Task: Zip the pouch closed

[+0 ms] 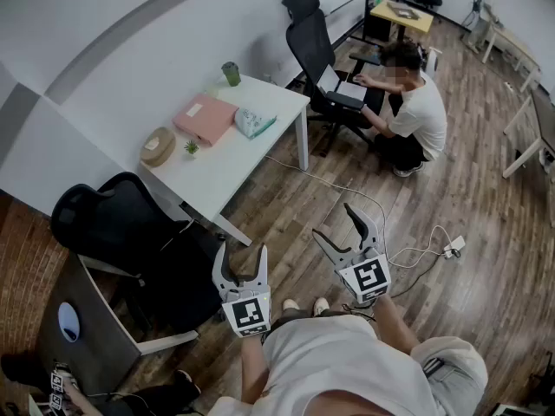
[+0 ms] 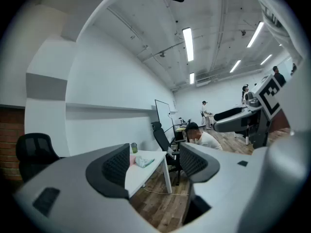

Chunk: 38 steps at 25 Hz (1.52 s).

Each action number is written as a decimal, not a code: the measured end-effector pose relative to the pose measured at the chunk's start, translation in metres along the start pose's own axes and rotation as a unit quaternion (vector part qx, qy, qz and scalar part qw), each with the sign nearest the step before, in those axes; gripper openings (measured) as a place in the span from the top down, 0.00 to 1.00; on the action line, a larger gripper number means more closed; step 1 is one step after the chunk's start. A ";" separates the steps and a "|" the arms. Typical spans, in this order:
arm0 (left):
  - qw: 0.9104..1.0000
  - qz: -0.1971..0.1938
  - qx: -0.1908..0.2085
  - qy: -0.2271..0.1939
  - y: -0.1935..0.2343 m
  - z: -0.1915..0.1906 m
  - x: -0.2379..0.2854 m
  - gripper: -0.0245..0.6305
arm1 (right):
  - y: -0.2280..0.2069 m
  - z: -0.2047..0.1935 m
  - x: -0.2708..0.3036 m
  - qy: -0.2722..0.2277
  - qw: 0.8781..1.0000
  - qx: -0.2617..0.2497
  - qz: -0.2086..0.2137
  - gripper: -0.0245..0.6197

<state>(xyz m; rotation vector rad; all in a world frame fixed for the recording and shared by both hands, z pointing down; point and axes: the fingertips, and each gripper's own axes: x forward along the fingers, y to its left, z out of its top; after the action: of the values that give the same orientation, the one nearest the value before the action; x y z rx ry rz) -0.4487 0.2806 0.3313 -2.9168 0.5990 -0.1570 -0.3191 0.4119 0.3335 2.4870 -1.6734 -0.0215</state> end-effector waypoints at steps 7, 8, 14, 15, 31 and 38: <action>1.000 -0.010 0.024 0.002 -0.013 -0.002 0.008 0.48 | -0.011 -0.008 -0.001 -0.008 1.000 0.021 0.000 0.39; 1.000 -0.010 0.023 0.001 -0.014 -0.002 0.012 0.48 | -0.014 -0.009 0.001 -0.007 1.000 0.021 0.000 0.39; 0.999 -0.017 0.032 -0.001 -0.015 -0.002 0.041 0.47 | -0.031 -0.013 0.022 -0.001 1.000 0.017 -0.003 0.39; 0.999 -0.018 0.031 -0.001 -0.014 -0.003 0.046 0.47 | -0.034 -0.014 0.026 0.000 1.000 0.016 -0.002 0.39; 0.999 -0.027 0.021 0.000 0.039 -0.010 0.151 0.43 | -0.068 -0.012 0.134 0.017 1.000 0.008 -0.007 0.39; 0.999 -0.037 0.019 -0.002 0.067 -0.009 0.191 0.43 | -0.077 -0.009 0.180 0.025 1.000 0.006 -0.015 0.39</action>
<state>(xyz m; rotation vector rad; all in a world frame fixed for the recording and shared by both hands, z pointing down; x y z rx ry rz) -0.3006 0.1419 0.3414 -2.9034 0.4819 -0.1698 -0.1788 0.2752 0.3453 2.4995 -1.6209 0.0478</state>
